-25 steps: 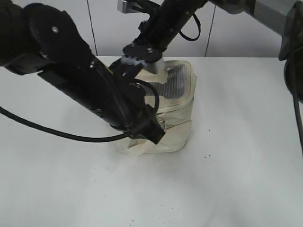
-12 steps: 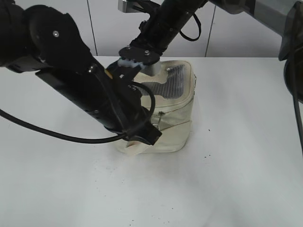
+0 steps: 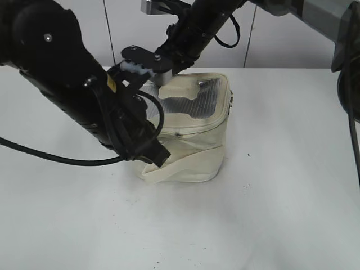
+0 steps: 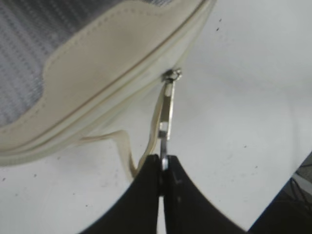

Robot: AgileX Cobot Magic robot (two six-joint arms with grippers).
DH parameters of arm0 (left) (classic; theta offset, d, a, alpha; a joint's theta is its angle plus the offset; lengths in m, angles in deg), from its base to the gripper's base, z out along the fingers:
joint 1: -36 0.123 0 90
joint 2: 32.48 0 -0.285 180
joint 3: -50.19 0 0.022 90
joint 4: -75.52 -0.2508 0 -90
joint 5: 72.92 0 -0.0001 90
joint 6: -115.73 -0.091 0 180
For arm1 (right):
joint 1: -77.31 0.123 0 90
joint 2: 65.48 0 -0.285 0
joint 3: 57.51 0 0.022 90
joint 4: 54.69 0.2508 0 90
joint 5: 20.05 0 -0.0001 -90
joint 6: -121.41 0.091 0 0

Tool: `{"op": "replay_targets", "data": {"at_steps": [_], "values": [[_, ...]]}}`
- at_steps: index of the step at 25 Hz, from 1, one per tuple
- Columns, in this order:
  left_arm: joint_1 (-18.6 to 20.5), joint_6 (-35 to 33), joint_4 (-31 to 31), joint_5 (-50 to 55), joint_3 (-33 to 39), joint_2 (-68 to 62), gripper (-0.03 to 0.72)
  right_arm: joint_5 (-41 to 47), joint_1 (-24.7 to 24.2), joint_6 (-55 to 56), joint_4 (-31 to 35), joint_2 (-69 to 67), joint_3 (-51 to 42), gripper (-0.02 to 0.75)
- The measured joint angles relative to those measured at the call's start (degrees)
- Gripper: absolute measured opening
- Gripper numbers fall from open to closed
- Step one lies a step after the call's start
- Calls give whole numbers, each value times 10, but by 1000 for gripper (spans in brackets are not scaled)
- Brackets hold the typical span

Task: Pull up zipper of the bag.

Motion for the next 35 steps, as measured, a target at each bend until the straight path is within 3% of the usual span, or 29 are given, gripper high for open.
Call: {"op": "replay_targets", "data": {"at_steps": [4, 12, 15, 18, 21, 24, 28, 35], "values": [[0, 46, -57, 19, 0, 1, -3, 0, 0, 0, -1, 0, 0, 25], [0, 55, -42, 37, -5, 1, 6, 0, 0, 21, -2, 0, 1, 48], [0, 55, -35, 68, -21, 6, 118, -1, -1, 34, -8, 1, 1, 178], [0, 55, -44, 72, -46, 21, 323, -1, -1, 41, -16, 11, 1, 337], [0, 56, -87, 61, -71, 39, 468, -3, -4, 58, -27, 32, 1, 417], [9, 57, -122, 27, -93, 43, 512, -3, -4, 93, -63, 59, 1, 436], [48, 57, -122, -28, -122, 27, 523, -5, -8, 125, -118, 90, -10, 440], [121, 41, -111, -73, -201, -51, 526, -5, -51, 145, -136, 168, -139, 440]]}}
